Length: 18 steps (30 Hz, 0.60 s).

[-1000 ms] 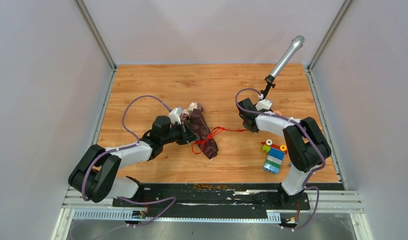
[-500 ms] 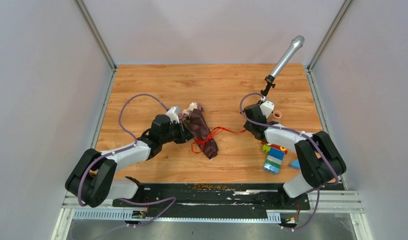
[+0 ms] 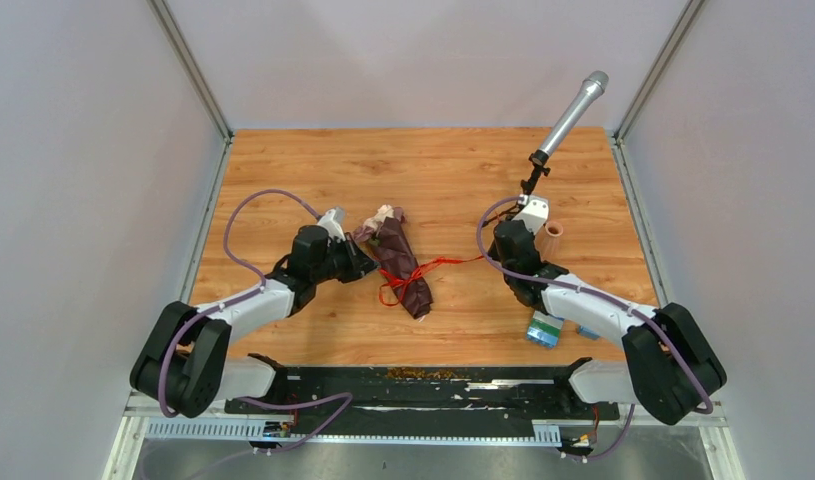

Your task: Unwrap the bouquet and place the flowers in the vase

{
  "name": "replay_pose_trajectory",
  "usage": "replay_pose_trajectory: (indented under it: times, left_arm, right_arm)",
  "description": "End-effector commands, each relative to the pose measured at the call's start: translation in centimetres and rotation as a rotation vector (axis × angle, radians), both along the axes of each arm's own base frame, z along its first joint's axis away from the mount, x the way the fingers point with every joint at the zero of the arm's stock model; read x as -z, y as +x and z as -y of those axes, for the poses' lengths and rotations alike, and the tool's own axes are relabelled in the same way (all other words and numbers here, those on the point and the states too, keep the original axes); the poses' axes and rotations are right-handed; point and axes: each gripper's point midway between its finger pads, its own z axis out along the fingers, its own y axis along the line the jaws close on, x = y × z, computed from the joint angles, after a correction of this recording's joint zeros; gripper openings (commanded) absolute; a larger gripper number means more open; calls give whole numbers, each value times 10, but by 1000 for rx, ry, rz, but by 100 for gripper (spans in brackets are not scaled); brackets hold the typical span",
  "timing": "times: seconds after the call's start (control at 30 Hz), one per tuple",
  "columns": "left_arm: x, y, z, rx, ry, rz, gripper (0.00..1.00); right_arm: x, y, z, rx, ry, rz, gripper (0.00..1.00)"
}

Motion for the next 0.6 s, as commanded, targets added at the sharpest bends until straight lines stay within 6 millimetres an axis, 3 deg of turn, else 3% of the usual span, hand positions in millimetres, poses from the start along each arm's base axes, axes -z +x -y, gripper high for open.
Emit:
replay_pose_trajectory:
  times: [0.0, 0.17, 0.57]
  left_arm:
    - [-12, 14, -16, -39, 24, 45, 0]
    - [-11, 13, -24, -36, 55, 45, 0]
    - [-8, 11, -39, -79, 63, 39, 0]
  right_arm:
    - [-11, -4, 27, 136, -93, 16, 0]
    - [-2, -11, 43, 216, -154, -46, 0]
    - [4, -14, 52, 255, -206, -76, 0]
